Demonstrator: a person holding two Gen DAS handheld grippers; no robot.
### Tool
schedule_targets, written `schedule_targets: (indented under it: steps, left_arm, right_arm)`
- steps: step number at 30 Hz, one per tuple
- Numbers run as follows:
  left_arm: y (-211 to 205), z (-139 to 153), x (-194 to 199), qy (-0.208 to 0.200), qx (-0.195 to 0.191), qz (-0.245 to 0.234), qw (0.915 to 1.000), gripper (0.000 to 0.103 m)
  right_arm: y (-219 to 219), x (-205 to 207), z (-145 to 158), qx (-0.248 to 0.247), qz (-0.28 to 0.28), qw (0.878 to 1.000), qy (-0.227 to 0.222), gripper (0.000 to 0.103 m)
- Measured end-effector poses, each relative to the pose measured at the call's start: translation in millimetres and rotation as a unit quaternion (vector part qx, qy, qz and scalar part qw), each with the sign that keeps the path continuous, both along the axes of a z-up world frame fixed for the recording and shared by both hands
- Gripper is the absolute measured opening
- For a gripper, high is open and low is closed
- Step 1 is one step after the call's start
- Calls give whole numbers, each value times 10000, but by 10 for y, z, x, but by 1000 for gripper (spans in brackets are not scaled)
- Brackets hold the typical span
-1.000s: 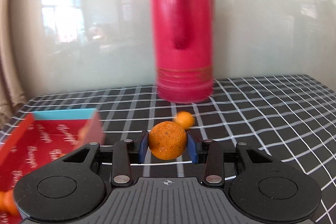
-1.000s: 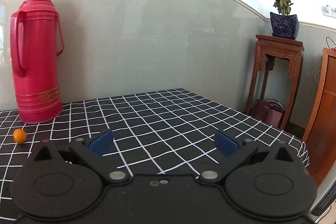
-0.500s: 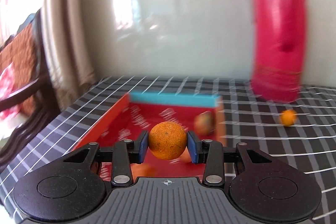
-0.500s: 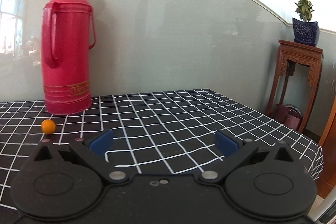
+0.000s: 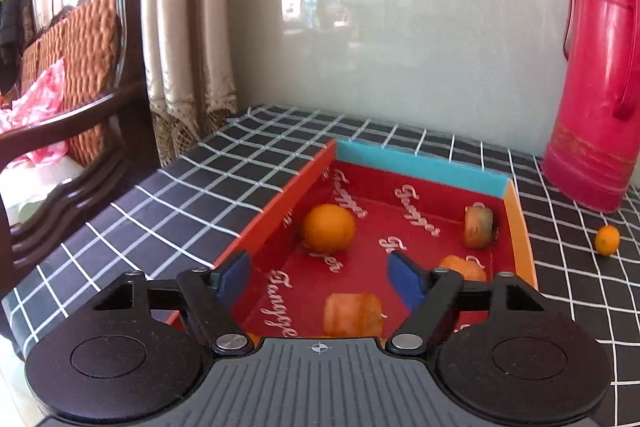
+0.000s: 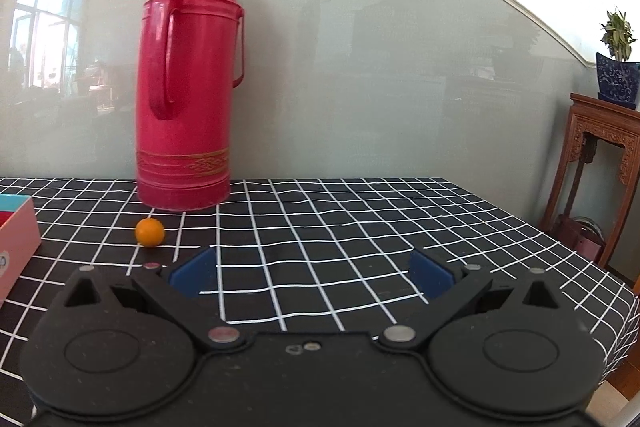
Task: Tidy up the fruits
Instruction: 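Carry the large orange into the box and open the left tool, then reach the right tool to the small tangerine and close on it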
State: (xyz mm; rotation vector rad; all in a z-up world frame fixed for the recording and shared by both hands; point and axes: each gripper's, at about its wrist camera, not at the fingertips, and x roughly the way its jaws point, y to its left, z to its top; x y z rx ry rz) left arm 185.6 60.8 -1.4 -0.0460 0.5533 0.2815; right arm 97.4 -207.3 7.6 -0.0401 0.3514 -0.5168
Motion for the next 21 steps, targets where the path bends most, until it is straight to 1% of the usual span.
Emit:
schedule_targets:
  steps: [7,8,9,11,15,17,19,21]
  left_arm:
    - [70,88,-126,-58,-116,-94,9999,82]
    - [72,96,-152,-78,-122,-87,9999,85]
    - [74,106,-179,-92,-110,-62,9999,91]
    - [82,119,-252,-171,-67,49,9998,98]
    - [133,119,-377,-333,14,67,9994,101]
    - [155,104,-426,-435,140,76,9989,103]
    - [179,101,-463,-493,297,125,9983,103]
    - [225,123,-504,-605,372,149,9974,103]
  right_arm:
    - [149,134,-55,11,238,9996,145,97]
    - [170,154,-63,6,275,9995,166,97]
    - [197,173,-74,-5,318,9993,189,97]
    - [248,215,-95,-27,390,9989,244,97]
    - [333,310,-133,35,557,9978,366,97]
    - [376,361,-153,41,645,9969,439,97]
    - [424,410,-170,34,758,9958,507,97]
    - [457,470,-177,27,900,9945,538,97]
